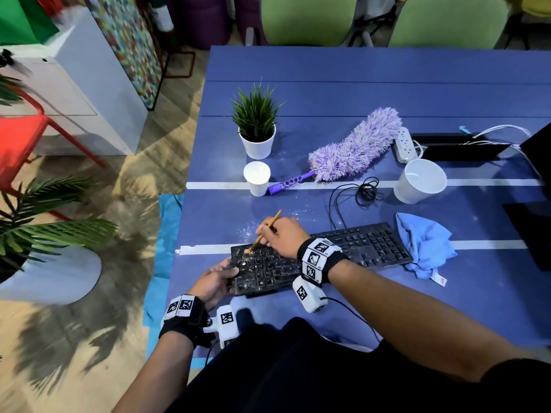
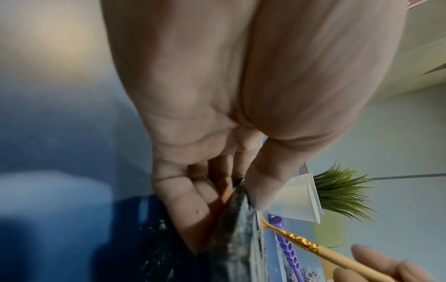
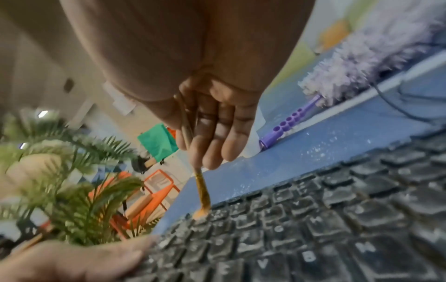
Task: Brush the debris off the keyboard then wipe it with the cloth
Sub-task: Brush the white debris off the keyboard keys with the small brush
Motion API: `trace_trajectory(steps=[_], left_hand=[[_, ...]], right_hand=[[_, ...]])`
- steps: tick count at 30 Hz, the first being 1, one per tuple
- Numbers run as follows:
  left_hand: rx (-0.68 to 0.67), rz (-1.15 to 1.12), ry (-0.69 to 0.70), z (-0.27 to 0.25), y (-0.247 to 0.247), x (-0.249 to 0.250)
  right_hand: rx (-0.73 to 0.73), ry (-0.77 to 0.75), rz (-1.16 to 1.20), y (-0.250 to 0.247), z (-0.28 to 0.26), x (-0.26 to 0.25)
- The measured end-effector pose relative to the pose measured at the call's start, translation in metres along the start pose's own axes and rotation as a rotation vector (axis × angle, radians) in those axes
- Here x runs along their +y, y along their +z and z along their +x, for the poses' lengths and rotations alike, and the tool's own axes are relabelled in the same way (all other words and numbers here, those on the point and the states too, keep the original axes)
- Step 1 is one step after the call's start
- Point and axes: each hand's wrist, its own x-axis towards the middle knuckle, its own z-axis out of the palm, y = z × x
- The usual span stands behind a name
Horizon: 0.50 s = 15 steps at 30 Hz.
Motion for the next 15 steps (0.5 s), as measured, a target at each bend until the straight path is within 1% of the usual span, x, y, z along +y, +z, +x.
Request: trace_trajectory(steps=[2,4,7,9,11,13,14,15], left_hand=[[-0.008,0.010,0.011,-0.0019,0.0007,0.0018],[-0.011,0.016,0.010,-0.0018,0.0008,0.0030],[-0.012,0.011,0.002,-0.0045,0.0037,0.0048],[-0.007,0.006,0.000,-0.0027,0.0030,0.0034],[-0.009,0.006,-0.005,-0.0039,0.0032,0.0045],[-0.007,-0.001,-0.009,-0.0024,0.0007,0.0030],[-0.007,0.001,-0.011,-0.0030,-0.0005,0.0029],[-0.009,0.005,-0.013,-0.0035,-0.0005,0.0030]], right_hand=[[0.047,-0.015,-0.031,0.0014,-0.0016,-0.0015],[0.027,0.002,0.016,-0.0003,-0.0014,-0.0039],[-0.012,0.020,-0.020,0.0007,-0.0016,-0.0061],[0.038,0.020,-0.056,-0.0005,-0.0009,-0.0041],[0.019,0.029,-0.012,-0.0019,-0.0034,-0.0050],[0.002,0.033,-0.023,-0.0020,-0.0052,-0.0052],[0.005,0.052,-0.002,-0.0003,-0.0051,-0.0053],[0.039,0.049,0.016,-0.0007,-0.0049,-0.0030]])
